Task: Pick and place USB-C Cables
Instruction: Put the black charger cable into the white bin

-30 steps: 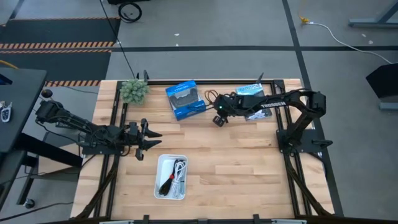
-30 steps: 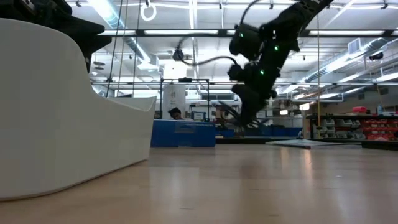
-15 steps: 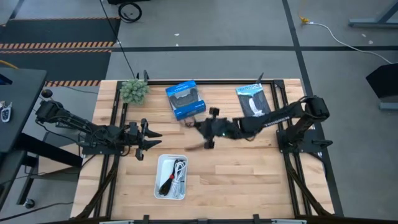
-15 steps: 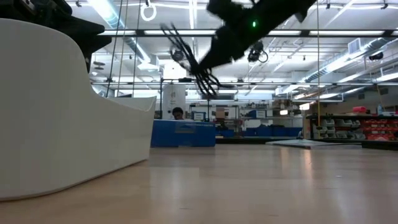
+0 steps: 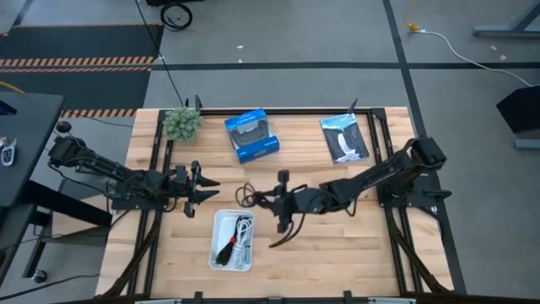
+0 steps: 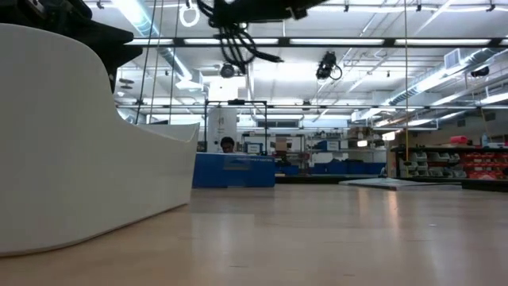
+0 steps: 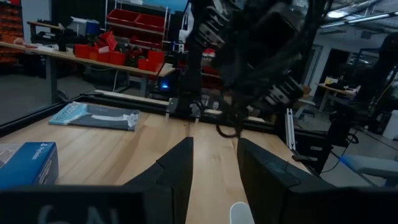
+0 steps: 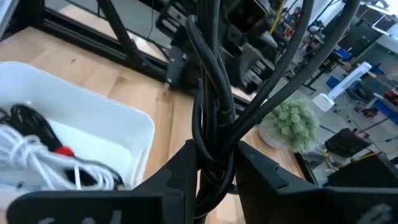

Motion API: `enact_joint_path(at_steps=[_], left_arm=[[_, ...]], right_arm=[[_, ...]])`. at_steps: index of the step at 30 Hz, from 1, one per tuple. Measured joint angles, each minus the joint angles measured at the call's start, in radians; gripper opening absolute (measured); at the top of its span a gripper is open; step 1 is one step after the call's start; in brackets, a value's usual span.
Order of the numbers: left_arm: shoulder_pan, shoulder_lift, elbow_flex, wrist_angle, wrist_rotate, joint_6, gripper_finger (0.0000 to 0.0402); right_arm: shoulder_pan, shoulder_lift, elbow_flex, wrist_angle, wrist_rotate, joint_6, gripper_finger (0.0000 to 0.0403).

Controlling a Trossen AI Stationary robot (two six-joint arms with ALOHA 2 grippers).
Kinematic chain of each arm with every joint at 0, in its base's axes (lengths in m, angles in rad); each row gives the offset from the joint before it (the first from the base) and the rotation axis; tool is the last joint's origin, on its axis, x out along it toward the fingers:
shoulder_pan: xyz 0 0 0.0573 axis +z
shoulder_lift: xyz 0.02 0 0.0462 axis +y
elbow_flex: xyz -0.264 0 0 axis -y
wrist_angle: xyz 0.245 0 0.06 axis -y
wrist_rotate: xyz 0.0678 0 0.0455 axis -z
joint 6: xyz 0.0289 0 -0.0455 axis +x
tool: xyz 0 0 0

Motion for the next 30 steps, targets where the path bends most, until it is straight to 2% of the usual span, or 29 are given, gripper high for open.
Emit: enact_joint_path(at_steps=[9,17,25,30], left_arm=[[0.000,0.000,0.000,-0.001,0.000,0.000,0.0133],[0.000,0.000,0.000,-0.001,0.000,0.000,0.0133],[0.000,0.000,0.000,0.000,0.000,0.000,0.0133],[0.000,0.000,0.000,0.000,0.000,0.000,0.0133]], right_arm=[[0.058,0.220,0.221,-0.013,0.002,-0.129,0.0095],[0.090,0.390,0.407,-0.072,-0.010,-0.387,0.0096],[0.099,0.498,0.452,-0.073,-0.008,-0.717,0.0096],[0.099,0.554,0.452,-0.075,0.051,-0.925,0.0096]])
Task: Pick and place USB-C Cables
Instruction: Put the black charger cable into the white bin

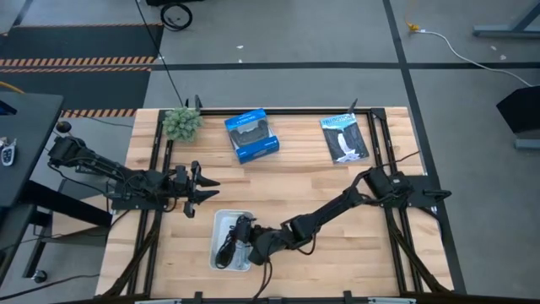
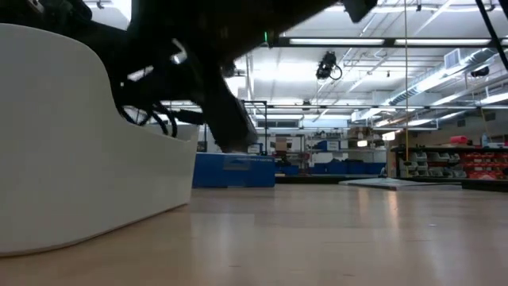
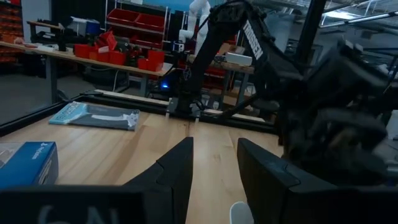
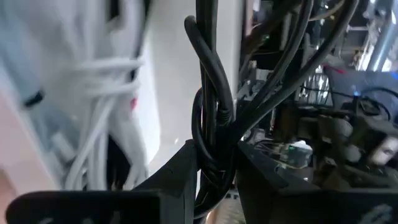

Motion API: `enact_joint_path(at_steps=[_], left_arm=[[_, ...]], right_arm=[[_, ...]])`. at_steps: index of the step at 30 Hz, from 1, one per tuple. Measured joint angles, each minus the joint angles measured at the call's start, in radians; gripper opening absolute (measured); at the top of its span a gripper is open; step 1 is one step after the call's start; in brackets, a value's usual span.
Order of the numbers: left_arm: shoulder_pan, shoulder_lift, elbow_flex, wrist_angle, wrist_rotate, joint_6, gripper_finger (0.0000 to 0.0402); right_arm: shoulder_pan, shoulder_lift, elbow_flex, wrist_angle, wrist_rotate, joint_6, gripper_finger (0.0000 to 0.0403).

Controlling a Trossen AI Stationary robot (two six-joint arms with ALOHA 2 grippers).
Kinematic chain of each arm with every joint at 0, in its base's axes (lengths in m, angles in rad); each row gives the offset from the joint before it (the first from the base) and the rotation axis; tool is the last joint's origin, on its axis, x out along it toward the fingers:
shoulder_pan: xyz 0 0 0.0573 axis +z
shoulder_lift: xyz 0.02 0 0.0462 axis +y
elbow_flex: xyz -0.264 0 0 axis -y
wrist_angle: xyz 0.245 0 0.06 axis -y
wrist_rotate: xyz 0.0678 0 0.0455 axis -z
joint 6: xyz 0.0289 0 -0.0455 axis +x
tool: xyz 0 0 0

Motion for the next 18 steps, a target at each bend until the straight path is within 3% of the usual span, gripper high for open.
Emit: enact_joint_path(at_steps=[7,18], left_arm=[[0.000,0.000,0.000,0.000,0.000,0.000,0.0133],[0.000,0.000,0.000,0.000,0.000,0.000,0.0133]], right_arm=[[0.002,0.046,0.001,-0.004,0.038,-0.160,0.0112],[0.007,0.038,0.001,-0.007,0.038,-0.172,0.0182]])
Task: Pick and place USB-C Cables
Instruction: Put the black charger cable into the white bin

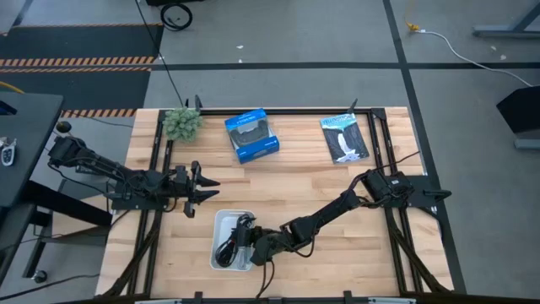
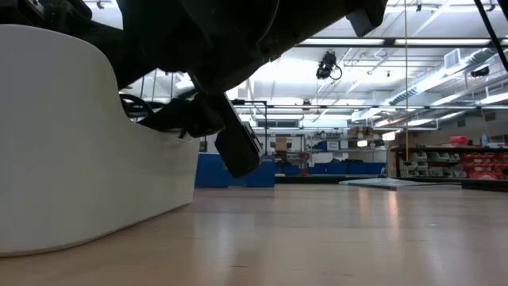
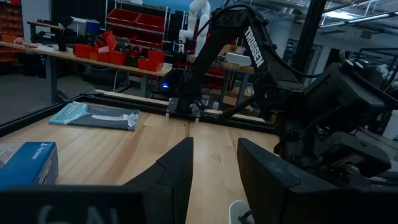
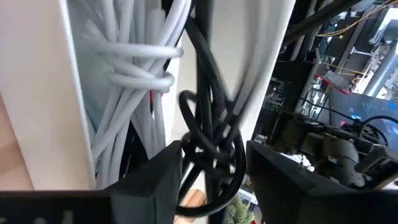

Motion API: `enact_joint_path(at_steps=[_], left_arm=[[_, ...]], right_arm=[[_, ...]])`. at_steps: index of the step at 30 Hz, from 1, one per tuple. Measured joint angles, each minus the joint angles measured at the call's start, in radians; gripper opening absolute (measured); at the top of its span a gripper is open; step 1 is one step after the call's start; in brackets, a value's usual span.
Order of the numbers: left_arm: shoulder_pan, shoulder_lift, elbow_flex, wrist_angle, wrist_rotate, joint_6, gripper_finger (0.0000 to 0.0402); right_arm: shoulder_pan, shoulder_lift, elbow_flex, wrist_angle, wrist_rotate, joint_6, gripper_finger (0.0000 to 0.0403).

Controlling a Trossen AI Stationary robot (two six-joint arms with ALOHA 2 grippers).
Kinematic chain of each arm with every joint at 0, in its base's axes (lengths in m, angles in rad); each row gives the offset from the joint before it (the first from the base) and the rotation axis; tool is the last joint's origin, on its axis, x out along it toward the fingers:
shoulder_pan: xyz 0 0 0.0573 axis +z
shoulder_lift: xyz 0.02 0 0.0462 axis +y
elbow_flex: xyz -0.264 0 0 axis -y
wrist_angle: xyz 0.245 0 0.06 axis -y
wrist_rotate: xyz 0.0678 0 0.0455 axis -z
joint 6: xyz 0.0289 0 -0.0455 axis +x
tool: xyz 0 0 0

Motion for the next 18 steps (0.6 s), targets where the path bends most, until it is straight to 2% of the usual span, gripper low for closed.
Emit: enact_joint_path(at_steps=[6,18], left_arm=[[0.000,0.000,0.000,0.000,0.000,0.000,0.0133],[0.000,0.000,0.000,0.000,0.000,0.000,0.0133]], right_arm=[[0.011,0.000,0.000,0.040,0.012,0.024,0.0205],[0.030,-0.002,-0.001,0.217,0.193,0.012,0.0217]])
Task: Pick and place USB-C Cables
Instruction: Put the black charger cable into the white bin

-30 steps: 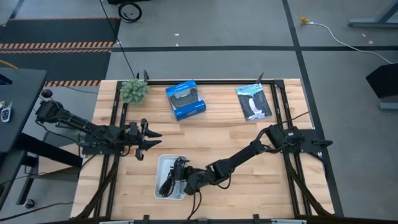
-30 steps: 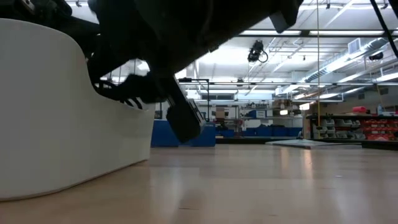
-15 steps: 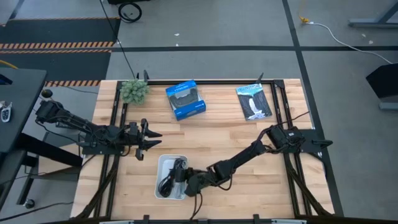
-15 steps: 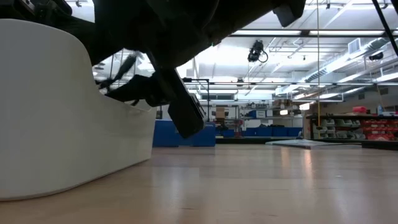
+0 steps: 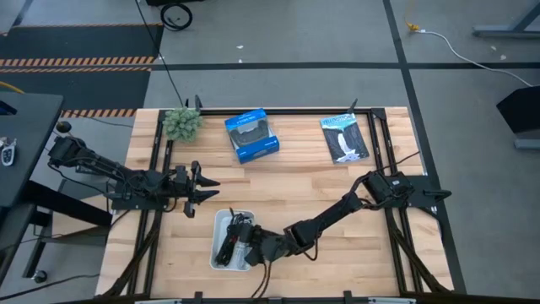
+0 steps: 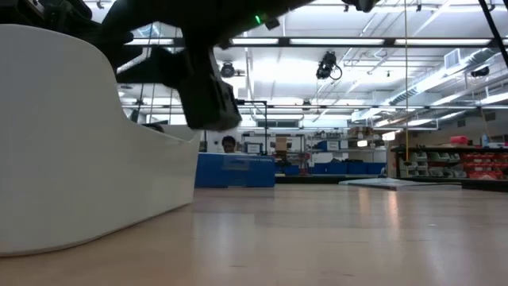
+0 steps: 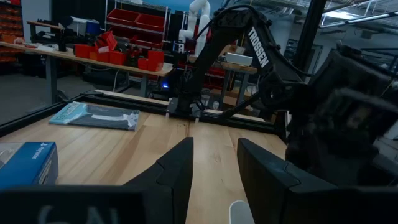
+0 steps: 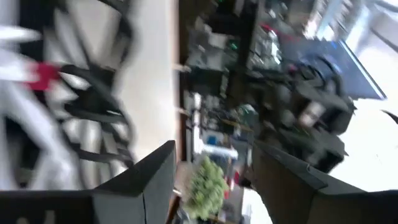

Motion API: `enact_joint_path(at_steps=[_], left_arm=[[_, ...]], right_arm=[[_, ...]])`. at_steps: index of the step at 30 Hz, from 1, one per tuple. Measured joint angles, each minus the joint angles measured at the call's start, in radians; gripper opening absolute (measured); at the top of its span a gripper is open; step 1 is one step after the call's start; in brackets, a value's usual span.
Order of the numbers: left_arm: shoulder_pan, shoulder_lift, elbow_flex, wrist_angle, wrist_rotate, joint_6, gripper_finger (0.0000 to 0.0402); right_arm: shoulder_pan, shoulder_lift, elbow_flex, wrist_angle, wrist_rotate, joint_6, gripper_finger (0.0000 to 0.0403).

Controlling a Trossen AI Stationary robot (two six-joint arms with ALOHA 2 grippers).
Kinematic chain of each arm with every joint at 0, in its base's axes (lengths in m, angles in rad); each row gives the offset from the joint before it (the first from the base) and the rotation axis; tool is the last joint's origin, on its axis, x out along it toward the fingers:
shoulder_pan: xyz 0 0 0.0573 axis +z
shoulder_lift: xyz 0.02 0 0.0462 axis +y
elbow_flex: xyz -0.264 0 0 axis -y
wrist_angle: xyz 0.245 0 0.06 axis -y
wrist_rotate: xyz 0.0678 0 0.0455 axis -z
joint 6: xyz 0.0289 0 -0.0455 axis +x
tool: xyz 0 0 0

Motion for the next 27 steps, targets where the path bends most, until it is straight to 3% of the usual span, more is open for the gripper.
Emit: enact_joint_path(at_steps=[3,7,16,19,24,27], left_arm=[[0.000,0.000,0.000,0.000,0.000,0.000,0.0133],[0.000,0.000,0.000,0.000,0.000,0.000,0.0133],[0.000,0.000,0.000,0.000,0.000,0.000,0.0133],[0.000,0.000,0.000,0.000,0.000,0.000,0.0133],[0.000,0.000,0.000,0.000,0.000,0.000,0.0133],[0.000,0.000,0.000,0.000,0.000,0.000,0.0133]], right_arm=[[-0.001,0.000,0.000,0.081,0.042,-0.014,0.0217],[-0.010,-0.002,0.000,0.107,0.019,0.033,0.0216],[-0.044,-0.048,0.000,0.018,0.021,0.351,0.0188],[-0.052,-0.118,0.000,-0.076,-0.077,0.544,0.0172],[-0.084,-0.196,0.001,-0.178,-0.402,0.981,0.0144],[-0.101,-0.190,0.002,-0.197,-0.537,1.124,0.0128]])
